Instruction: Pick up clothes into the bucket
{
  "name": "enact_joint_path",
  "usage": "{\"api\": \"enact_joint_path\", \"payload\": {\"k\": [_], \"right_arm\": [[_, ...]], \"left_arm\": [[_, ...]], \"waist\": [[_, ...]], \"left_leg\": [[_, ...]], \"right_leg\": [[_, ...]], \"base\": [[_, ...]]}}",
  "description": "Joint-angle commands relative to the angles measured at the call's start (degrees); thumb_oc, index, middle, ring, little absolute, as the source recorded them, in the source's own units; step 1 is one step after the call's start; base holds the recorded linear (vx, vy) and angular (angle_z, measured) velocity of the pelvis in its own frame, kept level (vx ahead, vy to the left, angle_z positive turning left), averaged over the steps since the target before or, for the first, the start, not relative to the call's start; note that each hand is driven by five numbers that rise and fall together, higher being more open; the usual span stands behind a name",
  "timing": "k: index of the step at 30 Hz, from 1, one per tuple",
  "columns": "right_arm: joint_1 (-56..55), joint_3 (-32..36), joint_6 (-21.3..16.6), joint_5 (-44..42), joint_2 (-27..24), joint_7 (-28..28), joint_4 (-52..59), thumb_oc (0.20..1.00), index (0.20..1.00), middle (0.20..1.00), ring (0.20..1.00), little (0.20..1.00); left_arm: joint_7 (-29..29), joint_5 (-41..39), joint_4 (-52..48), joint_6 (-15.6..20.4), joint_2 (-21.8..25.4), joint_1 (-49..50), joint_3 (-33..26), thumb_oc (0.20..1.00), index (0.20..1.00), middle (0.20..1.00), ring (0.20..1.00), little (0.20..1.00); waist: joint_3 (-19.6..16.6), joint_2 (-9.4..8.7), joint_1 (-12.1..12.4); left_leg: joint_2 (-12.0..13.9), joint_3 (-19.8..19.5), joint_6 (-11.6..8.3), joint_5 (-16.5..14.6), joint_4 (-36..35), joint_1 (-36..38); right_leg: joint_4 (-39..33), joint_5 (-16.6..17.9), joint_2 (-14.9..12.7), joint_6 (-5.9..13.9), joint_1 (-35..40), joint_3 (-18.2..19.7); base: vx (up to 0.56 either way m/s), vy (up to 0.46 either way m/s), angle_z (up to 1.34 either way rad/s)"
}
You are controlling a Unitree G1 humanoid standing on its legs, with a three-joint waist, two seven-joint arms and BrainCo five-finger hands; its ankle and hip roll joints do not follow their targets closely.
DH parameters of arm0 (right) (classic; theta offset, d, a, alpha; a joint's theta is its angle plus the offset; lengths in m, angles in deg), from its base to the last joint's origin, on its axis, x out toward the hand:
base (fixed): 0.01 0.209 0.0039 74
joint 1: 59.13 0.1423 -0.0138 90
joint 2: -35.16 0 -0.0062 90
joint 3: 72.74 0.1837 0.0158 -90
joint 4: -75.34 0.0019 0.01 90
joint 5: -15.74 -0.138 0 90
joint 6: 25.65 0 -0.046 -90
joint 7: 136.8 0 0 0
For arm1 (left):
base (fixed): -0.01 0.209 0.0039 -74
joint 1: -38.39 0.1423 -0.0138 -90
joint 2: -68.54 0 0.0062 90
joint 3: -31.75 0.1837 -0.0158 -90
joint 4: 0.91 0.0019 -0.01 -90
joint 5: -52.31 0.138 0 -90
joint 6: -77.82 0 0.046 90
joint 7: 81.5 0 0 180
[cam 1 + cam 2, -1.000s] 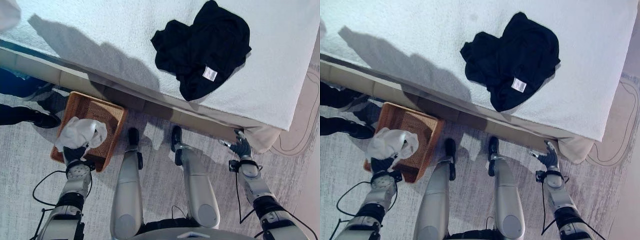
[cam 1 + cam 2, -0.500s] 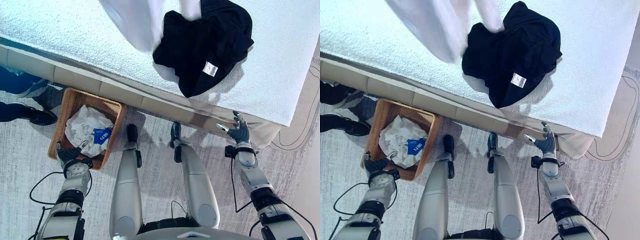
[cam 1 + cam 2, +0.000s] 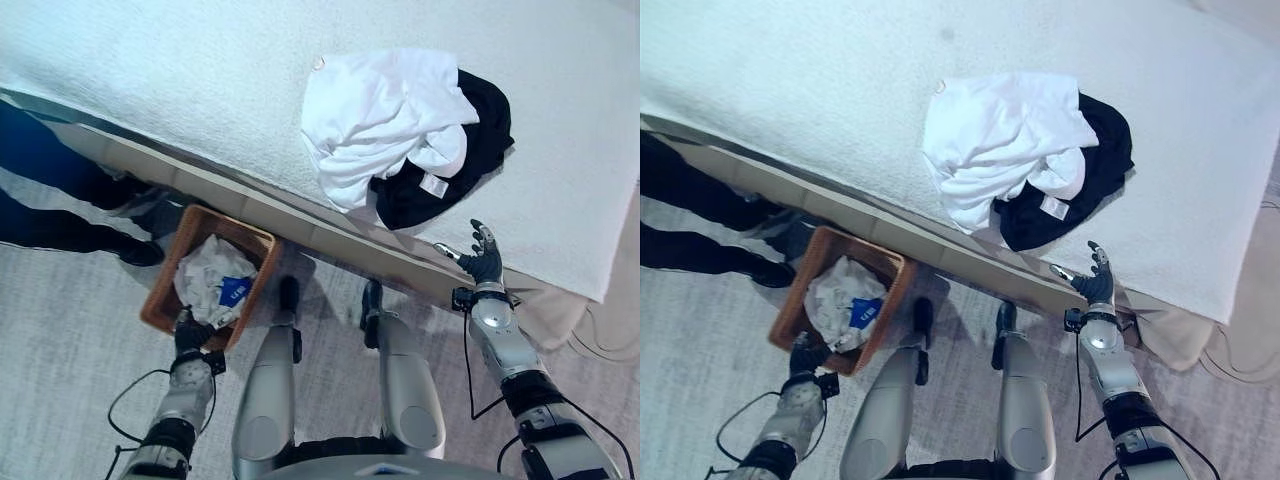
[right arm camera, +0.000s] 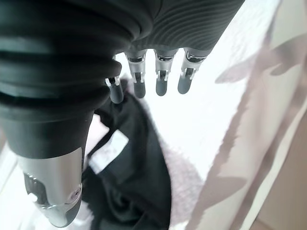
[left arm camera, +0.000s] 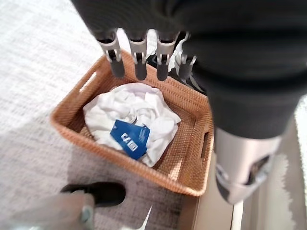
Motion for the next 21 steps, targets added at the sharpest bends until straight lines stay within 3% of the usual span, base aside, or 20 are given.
{"api": "enact_joint_path", "payload": {"k": [1, 7, 12, 16, 21], "right_arm": [[1.2, 3.4, -0.6, 3.1, -5.6, -2.6, -0.2, 1.000, 1.000, 1.000, 1.000, 1.000], [10.4, 2.2, 0.4, 6.7, -10.5, -6.3, -5.2, 1.000, 1.000, 1.000, 1.000, 1.000], [16.2, 0.3, 0.8, 10.3, -13.5, -8.5, -5.6, 1.000, 1.000, 1.000, 1.000, 1.000], [26.3, -5.6, 2.6, 15.4, -20.4, -8.8, -10.2, 1.000, 1.000, 1.000, 1.000, 1.000], [37.7, -13.6, 4.1, 16.7, -24.7, -7.1, -19.5, 1.000, 1.000, 1.000, 1.000, 1.000]], "left_arm": [[2.8, 3.1, 0.3, 1.3, -0.2, 1.7, 2.5, 1.000, 1.000, 1.000, 1.000, 1.000], [4.4, 6.2, 0.7, 1.2, -1.2, 2.8, 7.9, 1.000, 1.000, 1.000, 1.000, 1.000], [4.4, 8.1, 0.8, 1.4, -1.1, 2.7, 10.8, 1.000, 1.000, 1.000, 1.000, 1.000], [4.1, 9.9, -1.3, 2.0, 0.6, 2.3, 13.9, 1.000, 1.000, 1.000, 1.000, 1.000], [4.1, 10.2, -3.4, 2.7, 1.9, 2.3, 16.6, 1.000, 1.000, 1.000, 1.000, 1.000]], "waist": [[-1.7, 3.03, 0.5], [-3.2, 5.27, 2.1], [-2.8, 5.82, 2.8], [-2.3, 5.95, 4.2], [-1.1, 6.04, 5.8]], "left_leg": [[-0.6, -3.2, -0.34, -2.5, 1.5, 0.4], [-0.4, -4.6, -0.99, -0.5, -1.5, 2.3], [-0.5, -5.4, -0.98, -0.4, -1.2, 2.1], [-0.7, -6.7, -1.05, -0.2, -0.8, 1.4], [-1.3, -8.1, -1.18, 0.0, 0.1, 0.0]], "right_leg": [[-2.7, -0.4, -0.9, 1.45, 4.2, -0.5], [-2.5, -1.4, -0.9, 1.08, 5.4, -2.1], [-1.1, -2.1, -1.0, 1.00, 5.1, -2.4], [0.6, -2.7, -1.4, 0.87, 4.4, -3.1], [2.1, -3.1, -2.2, 0.78, 3.6, -4.4]], "base": [[-0.02, -0.088, 0.18], [-0.01, -0.062, 0.16], [0.00, -0.040, 0.09], [-0.01, -0.046, 0.09], [-0.02, -0.041, 0.16]]}}
